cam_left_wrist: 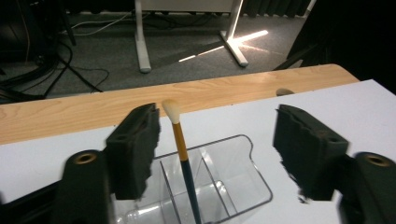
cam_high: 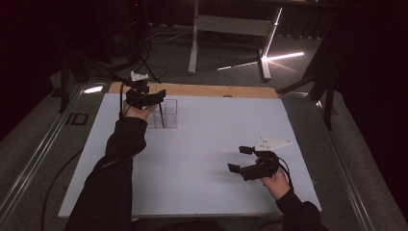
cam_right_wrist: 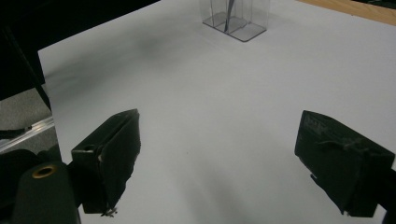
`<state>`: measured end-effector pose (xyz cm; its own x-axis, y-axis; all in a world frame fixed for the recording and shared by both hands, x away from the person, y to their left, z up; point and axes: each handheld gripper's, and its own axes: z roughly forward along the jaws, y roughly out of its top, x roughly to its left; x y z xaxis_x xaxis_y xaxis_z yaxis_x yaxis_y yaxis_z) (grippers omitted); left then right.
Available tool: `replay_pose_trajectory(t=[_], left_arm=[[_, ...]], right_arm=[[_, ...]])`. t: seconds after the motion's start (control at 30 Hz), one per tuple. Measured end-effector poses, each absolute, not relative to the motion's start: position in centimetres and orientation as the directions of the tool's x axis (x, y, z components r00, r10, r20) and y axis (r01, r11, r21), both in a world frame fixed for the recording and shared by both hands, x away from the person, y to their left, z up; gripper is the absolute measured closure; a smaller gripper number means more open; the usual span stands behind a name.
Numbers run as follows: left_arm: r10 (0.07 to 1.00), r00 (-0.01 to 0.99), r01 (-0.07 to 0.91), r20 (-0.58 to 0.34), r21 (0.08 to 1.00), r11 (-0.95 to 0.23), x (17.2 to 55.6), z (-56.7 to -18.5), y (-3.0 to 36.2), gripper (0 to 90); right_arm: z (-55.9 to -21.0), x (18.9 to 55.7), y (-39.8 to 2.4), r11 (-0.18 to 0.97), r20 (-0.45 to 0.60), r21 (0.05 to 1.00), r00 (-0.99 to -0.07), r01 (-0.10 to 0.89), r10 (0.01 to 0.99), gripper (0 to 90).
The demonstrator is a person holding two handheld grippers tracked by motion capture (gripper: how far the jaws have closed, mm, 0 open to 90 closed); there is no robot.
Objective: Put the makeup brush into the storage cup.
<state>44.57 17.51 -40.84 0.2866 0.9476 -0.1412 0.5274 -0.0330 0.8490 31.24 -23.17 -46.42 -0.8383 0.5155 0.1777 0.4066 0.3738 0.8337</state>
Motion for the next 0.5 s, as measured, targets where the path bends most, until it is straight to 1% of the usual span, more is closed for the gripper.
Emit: replay_pose_trajectory(t=[0.03, 0.1, 0.2, 0.27, 0.3, 0.33, 0.37, 0.5], left_arm=[[0.947, 0.287, 0.527, -0.147, 0.849, -0.028, 44.4, -40.6, 17.6, 23.9], [0.947, 0.279, 0.530, -0.158, 0.848, -0.014, 44.2, -40.1, 17.6, 16.3], [0.934, 0.309, 0.531, -0.180, 0.848, -0.012, 43.8, -39.5, 17.8, 14.8], [0.928, 0.326, 0.513, -0.183, 0.858, -0.011, 43.5, -39.1, 17.9, 13.8], [0.919, 0.345, 0.508, -0.192, 0.861, -0.010, 43.3, -39.0, 18.0, 11.0], [0.908, 0.366, 0.506, -0.203, 0.863, -0.011, 43.2, -38.8, 18.1, 3.5], [0.898, 0.386, 0.506, -0.210, 0.862, -0.015, 43.1, -38.7, 18.1, 1.6], [0.907, 0.391, 0.519, -0.157, 0.851, -0.076, 42.6, -38.4, 17.4, 0.0]], right_arm=[[-46.4, 31.3, -23.2, 0.374, 0.177, 0.833, -0.837, 0.407, 0.517, 14.0], [-46.4, 31.3, -23.2, 0.374, 0.176, 0.834, -0.837, 0.406, 0.517, 14.0], [-46.4, 31.3, -23.2, 0.373, 0.176, 0.834, -0.837, 0.406, 0.519, 14.0], [-46.4, 31.3, -23.2, 0.372, 0.176, 0.835, -0.837, 0.406, 0.519, 14.0], [-46.4, 31.3, -23.3, 0.372, 0.176, 0.834, -0.835, 0.408, 0.521, 14.0], [-46.4, 31.4, -23.3, 0.372, 0.176, 0.833, -0.834, 0.409, 0.523, 14.0], [-46.4, 31.4, -23.3, 0.373, 0.175, 0.833, -0.834, 0.409, 0.523, 14.0], [-46.4, 31.4, -23.3, 0.372, 0.174, 0.834, -0.833, 0.408, 0.525, 14.0]])
